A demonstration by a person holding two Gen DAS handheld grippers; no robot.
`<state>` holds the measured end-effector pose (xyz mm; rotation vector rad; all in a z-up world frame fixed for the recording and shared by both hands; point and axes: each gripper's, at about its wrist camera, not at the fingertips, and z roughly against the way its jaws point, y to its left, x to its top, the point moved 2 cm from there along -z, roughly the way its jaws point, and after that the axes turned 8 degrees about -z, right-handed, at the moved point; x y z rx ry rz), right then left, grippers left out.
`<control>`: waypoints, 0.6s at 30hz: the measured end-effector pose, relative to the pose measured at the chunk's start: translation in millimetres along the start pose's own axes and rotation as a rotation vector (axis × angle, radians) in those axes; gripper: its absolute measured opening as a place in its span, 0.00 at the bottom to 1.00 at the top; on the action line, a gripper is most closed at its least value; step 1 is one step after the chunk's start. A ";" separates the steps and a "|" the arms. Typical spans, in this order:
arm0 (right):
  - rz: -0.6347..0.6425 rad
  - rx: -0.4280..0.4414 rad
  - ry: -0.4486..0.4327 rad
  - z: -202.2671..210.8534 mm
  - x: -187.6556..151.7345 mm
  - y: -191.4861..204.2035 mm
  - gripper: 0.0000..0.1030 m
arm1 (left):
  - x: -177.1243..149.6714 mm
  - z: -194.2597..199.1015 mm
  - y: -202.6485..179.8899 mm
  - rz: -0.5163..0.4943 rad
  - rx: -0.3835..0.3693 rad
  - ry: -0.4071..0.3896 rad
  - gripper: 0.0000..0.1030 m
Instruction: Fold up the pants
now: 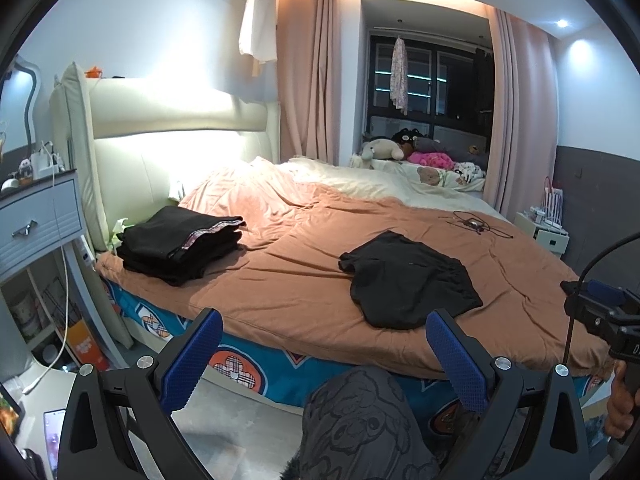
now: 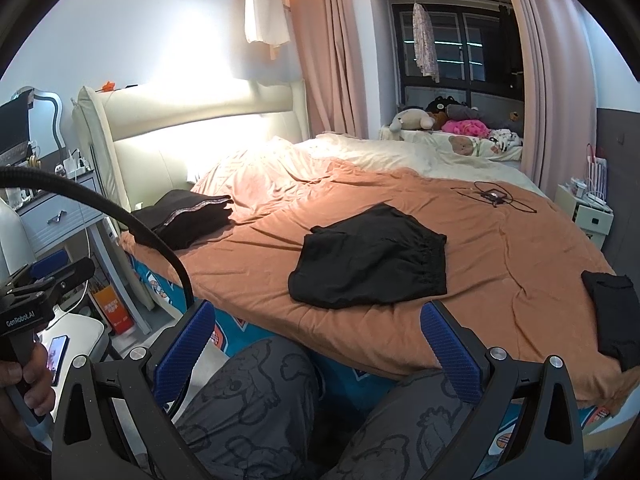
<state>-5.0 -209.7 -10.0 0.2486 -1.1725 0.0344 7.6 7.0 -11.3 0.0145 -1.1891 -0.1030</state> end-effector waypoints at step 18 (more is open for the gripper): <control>0.015 -0.005 0.020 -50.3 19.6 -13.7 1.00 | 17.9 -53.2 -2.1 -0.019 -0.020 0.028 1.00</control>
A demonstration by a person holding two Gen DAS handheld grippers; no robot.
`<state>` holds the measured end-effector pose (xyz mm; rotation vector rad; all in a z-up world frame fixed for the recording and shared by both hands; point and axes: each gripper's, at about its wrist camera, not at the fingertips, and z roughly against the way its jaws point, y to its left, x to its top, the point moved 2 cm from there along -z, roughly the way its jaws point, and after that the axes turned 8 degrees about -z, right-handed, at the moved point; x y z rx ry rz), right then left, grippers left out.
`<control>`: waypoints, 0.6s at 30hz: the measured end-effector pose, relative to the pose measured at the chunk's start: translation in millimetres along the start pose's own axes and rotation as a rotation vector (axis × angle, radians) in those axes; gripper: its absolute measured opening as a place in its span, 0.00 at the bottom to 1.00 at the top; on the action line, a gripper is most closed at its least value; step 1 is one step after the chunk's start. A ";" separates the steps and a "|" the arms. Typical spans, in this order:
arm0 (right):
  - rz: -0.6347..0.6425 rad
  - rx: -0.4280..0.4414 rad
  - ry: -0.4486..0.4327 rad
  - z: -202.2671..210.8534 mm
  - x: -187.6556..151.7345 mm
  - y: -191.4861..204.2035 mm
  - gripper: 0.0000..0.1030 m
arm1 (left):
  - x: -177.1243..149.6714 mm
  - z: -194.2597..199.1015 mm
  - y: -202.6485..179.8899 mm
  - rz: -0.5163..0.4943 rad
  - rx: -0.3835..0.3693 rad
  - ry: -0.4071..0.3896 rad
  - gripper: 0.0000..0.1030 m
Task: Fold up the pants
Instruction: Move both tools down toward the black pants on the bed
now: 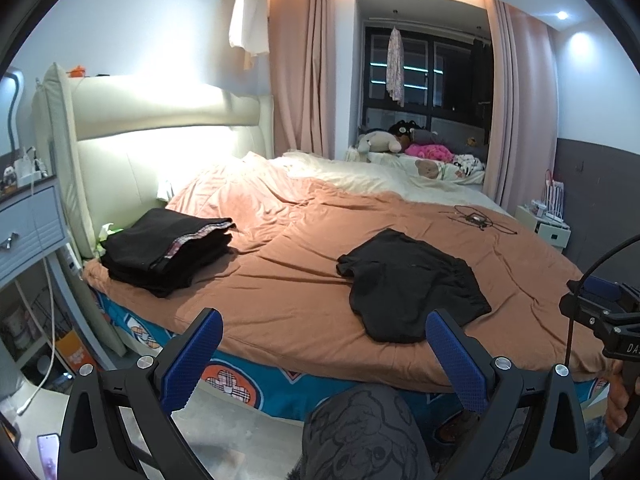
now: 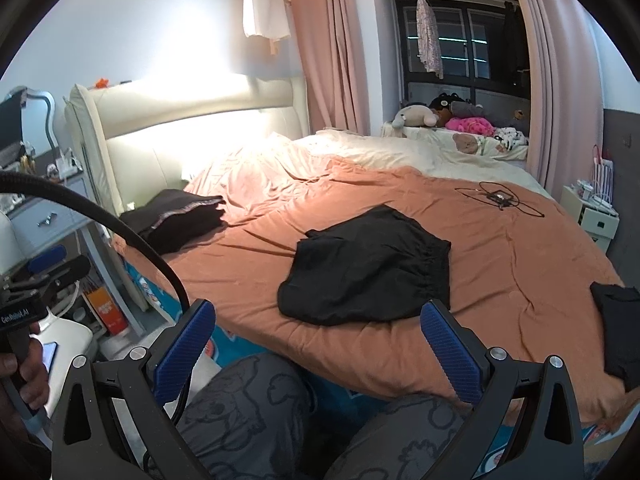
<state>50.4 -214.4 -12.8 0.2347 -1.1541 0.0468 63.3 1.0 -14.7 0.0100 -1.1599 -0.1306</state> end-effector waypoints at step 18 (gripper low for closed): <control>-0.126 -0.029 0.124 -77.5 22.4 -60.3 0.98 | -3.9 -122.1 -19.2 0.059 -0.160 0.179 0.85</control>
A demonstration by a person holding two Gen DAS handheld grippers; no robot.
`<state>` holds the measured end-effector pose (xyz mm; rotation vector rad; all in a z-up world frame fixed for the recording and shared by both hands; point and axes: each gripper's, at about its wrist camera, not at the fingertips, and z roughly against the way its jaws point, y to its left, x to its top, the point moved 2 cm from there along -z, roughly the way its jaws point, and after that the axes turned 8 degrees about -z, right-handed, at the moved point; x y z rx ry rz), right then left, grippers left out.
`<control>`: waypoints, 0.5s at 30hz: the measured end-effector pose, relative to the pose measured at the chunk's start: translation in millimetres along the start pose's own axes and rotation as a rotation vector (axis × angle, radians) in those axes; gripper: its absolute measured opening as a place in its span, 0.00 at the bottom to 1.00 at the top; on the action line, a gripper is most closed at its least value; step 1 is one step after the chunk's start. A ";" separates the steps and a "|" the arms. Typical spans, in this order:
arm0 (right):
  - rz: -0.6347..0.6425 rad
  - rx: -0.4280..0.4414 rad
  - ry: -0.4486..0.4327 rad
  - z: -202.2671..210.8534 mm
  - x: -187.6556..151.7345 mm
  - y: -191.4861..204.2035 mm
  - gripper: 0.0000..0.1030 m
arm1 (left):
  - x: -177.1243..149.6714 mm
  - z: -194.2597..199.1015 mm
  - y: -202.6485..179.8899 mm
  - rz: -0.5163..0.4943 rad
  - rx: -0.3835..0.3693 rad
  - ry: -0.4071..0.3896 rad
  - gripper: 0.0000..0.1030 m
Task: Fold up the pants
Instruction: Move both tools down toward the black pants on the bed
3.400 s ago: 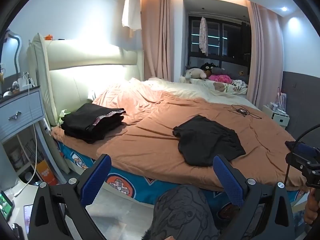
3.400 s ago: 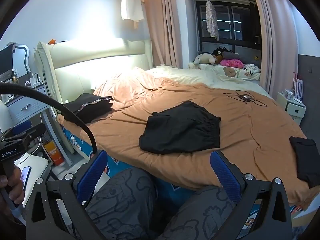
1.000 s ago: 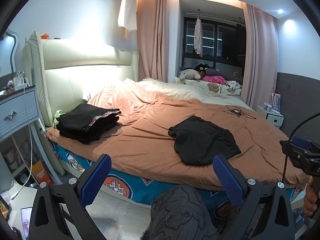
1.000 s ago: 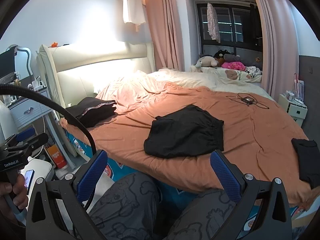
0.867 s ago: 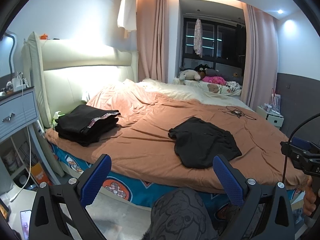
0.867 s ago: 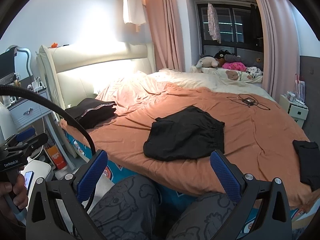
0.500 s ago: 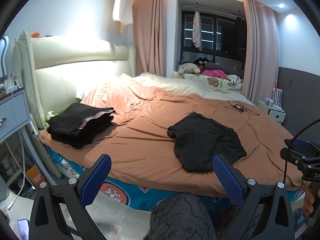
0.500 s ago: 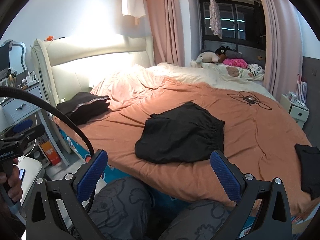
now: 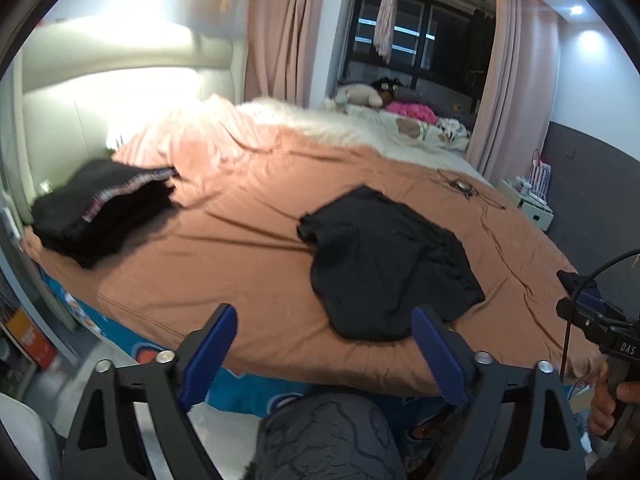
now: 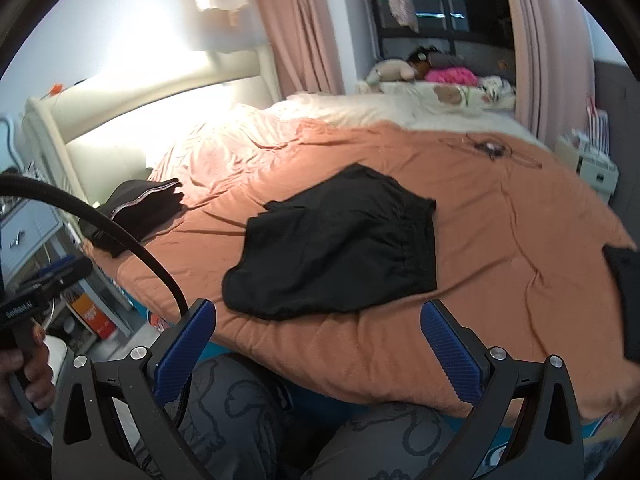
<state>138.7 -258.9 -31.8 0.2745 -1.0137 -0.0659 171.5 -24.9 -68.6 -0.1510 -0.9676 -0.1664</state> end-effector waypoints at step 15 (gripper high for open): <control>-0.163 0.004 0.116 -54.9 18.9 -43.5 0.73 | -18.6 -101.1 8.2 0.174 -0.131 0.228 0.70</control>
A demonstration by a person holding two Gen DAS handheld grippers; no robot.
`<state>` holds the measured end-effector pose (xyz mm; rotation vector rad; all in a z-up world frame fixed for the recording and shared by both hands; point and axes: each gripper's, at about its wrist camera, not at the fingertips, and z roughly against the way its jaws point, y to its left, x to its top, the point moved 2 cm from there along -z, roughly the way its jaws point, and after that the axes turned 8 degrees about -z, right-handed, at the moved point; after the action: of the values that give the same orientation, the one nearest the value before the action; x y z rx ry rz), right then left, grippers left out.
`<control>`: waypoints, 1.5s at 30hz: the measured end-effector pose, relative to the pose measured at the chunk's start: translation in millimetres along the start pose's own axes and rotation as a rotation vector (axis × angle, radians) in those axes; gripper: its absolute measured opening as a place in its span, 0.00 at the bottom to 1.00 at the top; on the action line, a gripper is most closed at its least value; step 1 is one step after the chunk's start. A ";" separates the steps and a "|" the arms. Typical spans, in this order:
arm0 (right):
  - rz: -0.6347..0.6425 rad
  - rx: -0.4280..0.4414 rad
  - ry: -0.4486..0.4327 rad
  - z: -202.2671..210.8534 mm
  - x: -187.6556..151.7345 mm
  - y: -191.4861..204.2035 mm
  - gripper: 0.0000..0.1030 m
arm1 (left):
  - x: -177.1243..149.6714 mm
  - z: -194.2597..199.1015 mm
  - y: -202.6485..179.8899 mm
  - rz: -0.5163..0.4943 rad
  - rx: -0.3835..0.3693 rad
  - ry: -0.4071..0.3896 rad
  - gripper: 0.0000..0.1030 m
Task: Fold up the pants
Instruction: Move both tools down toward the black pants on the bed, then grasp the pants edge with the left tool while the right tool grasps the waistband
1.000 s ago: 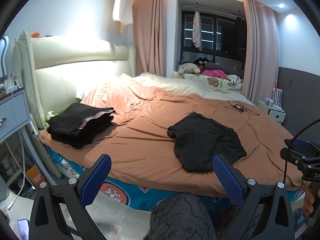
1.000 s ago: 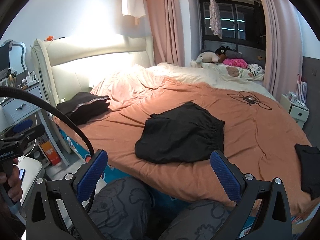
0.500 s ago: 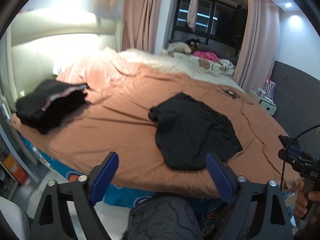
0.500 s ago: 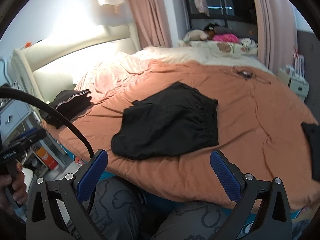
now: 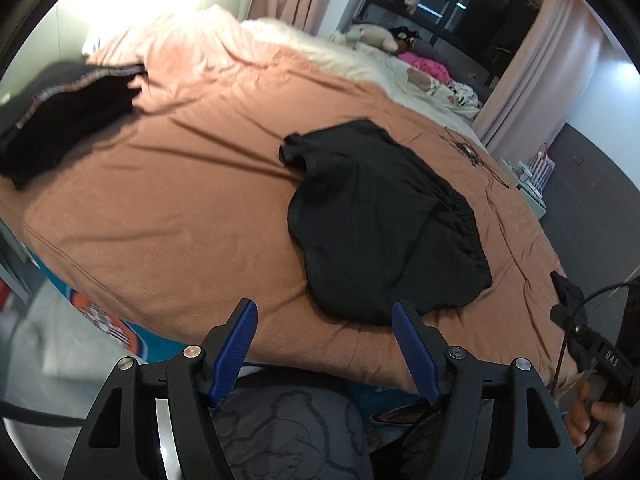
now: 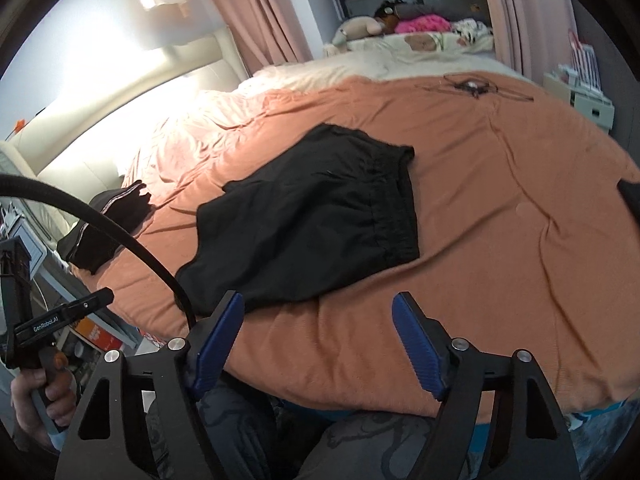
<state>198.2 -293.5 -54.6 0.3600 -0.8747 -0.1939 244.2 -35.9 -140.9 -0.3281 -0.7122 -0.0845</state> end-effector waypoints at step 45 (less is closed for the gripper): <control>-0.463 0.290 0.183 -123.7 39.6 -110.2 0.60 | 0.0 -112.6 18.1 0.325 -0.279 0.203 0.33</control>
<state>317.1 -379.2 -141.3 0.8395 -0.6274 -0.4560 318.3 -55.2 -225.5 -0.6882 -0.4387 0.0916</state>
